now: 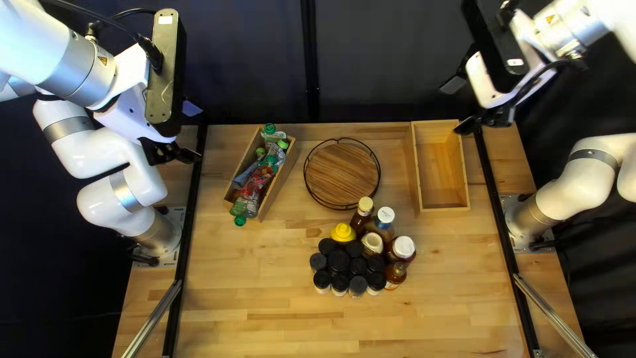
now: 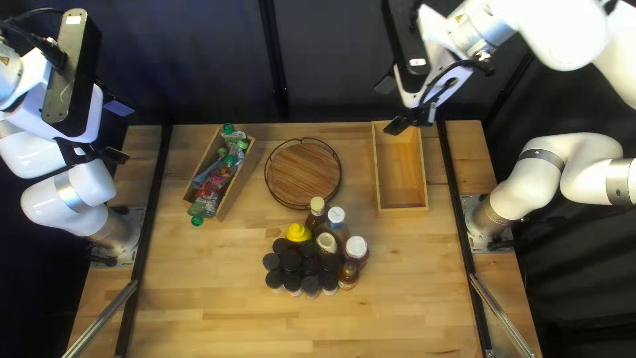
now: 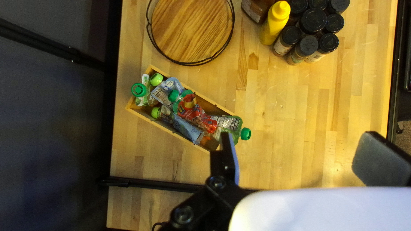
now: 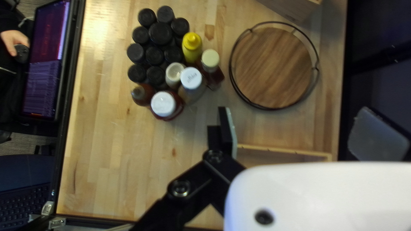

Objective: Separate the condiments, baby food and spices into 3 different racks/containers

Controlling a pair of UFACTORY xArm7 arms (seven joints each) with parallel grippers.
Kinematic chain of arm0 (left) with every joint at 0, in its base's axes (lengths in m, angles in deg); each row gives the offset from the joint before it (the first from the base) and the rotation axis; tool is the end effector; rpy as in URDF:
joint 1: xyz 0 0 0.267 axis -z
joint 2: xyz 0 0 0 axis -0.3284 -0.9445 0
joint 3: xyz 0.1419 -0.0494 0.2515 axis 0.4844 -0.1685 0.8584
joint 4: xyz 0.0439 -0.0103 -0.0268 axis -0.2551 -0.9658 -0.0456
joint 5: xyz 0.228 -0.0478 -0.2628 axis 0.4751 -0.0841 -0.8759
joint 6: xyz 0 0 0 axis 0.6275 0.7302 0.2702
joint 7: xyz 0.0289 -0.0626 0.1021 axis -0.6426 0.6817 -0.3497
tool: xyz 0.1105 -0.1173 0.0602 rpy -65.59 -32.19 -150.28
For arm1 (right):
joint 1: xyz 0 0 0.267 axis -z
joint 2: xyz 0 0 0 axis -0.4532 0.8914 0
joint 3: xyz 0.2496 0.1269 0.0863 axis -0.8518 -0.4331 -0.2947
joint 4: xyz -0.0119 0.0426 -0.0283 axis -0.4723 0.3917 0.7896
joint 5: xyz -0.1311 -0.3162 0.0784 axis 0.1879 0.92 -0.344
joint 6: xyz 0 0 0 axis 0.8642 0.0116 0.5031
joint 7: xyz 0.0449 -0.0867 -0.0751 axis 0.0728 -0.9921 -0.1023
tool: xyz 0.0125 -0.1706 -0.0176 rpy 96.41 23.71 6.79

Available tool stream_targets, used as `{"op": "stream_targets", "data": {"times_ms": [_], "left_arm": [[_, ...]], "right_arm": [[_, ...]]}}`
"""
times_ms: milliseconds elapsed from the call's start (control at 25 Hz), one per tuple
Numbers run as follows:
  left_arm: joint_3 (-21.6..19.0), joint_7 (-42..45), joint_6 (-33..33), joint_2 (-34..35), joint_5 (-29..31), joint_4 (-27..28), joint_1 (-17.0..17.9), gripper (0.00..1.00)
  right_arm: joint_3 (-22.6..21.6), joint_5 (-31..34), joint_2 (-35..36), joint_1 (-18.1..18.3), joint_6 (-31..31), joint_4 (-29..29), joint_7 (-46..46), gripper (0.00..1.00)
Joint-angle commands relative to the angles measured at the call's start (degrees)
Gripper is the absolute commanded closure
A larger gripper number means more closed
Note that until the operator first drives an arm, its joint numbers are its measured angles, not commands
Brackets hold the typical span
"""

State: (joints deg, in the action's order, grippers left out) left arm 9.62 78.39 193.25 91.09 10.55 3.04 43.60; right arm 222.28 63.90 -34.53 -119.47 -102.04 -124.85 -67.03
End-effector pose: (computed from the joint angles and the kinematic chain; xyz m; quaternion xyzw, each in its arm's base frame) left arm 0.2654 0.0182 0.4774 -0.9733 -0.0194 -0.2226 0.0535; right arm 0.3978 -0.0263 0.4683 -0.9573 -0.0697 -0.2790 0.0292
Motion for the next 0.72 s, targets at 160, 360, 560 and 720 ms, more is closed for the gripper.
{"op": "stream_targets", "data": {"times_ms": [160, 360, 560, 720], "left_arm": [[0.0, 0.0, 0.0, 0.0, 0.0, 0.0, 0.0, 0.00], [0.0, 0.0, 0.0, 0.0, 0.0, 0.0, 0.0, 0.00], [0.0, 0.0, 0.0, 0.0, 0.0, 0.0, 0.0, 0.00], [0.0, 0.0, 0.0, 0.0, 0.0, 0.0, 0.0, 0.00]], "right_arm": [[-8.0, -0.1, -7.2, -0.6, 1.7, -1.6, 6.4, 0.00], [-14.2, 2.1, -10.5, 0.0, 1.6, -2.4, 13.7, 0.00], [-20.0, 5.7, -15.1, 1.2, 0.8, -3.6, 21.3, 0.00], [-23.9, 8.9, -19.7, 2.3, 0.7, -4.3, 27.3, 0.00]]}}
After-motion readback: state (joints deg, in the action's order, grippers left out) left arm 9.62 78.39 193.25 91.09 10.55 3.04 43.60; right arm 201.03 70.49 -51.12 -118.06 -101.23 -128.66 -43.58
